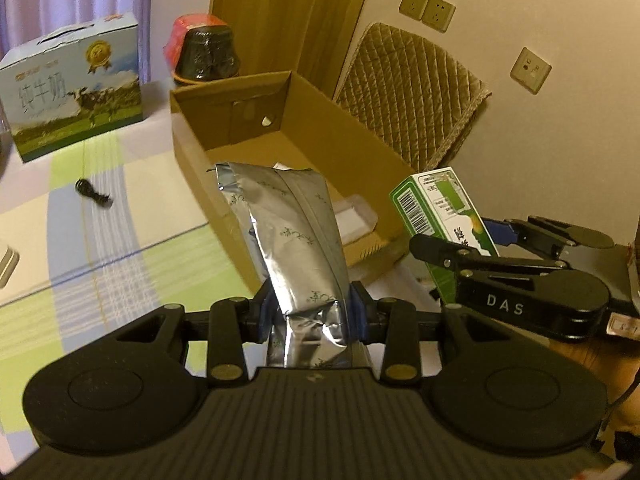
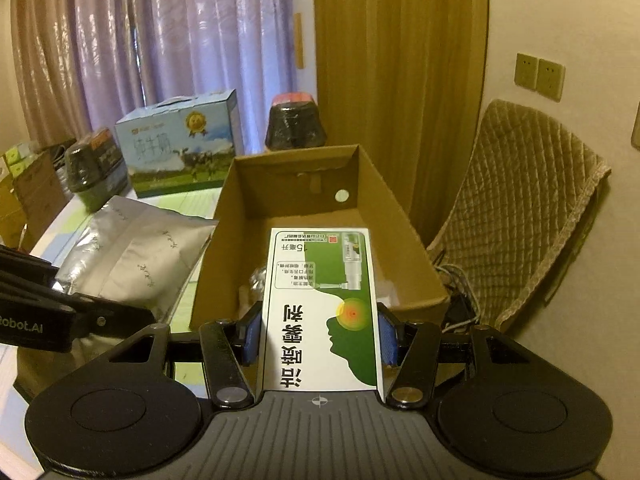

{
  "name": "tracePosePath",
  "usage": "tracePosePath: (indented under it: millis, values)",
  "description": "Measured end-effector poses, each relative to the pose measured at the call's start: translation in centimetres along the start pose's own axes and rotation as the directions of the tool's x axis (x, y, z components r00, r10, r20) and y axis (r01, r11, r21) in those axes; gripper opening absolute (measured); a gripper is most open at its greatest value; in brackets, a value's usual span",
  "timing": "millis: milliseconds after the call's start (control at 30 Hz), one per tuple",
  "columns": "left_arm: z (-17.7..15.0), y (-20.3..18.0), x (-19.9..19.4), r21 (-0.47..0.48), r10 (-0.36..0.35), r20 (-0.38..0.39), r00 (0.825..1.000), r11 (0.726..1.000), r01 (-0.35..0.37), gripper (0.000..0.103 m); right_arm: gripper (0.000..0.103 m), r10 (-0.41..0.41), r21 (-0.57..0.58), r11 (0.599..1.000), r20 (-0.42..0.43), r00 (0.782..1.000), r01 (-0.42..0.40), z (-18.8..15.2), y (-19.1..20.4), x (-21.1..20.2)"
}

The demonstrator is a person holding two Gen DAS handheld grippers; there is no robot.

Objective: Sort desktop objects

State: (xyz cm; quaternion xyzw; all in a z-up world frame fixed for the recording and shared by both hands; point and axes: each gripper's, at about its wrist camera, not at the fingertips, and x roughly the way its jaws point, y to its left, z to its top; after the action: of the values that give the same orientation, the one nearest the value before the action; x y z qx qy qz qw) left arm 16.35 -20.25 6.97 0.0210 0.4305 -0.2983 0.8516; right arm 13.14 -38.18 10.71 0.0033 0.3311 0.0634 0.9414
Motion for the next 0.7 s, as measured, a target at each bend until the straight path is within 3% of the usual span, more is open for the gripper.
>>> tracePosePath:
  millis: [700]
  values:
    - [7.4,0.3,4.5,-0.037,-0.008,0.016,1.0,0.999,0.008,0.033,0.052,-0.007,-0.021,1.0,0.001,1.0,0.007,5.1,-3.2,4.8]
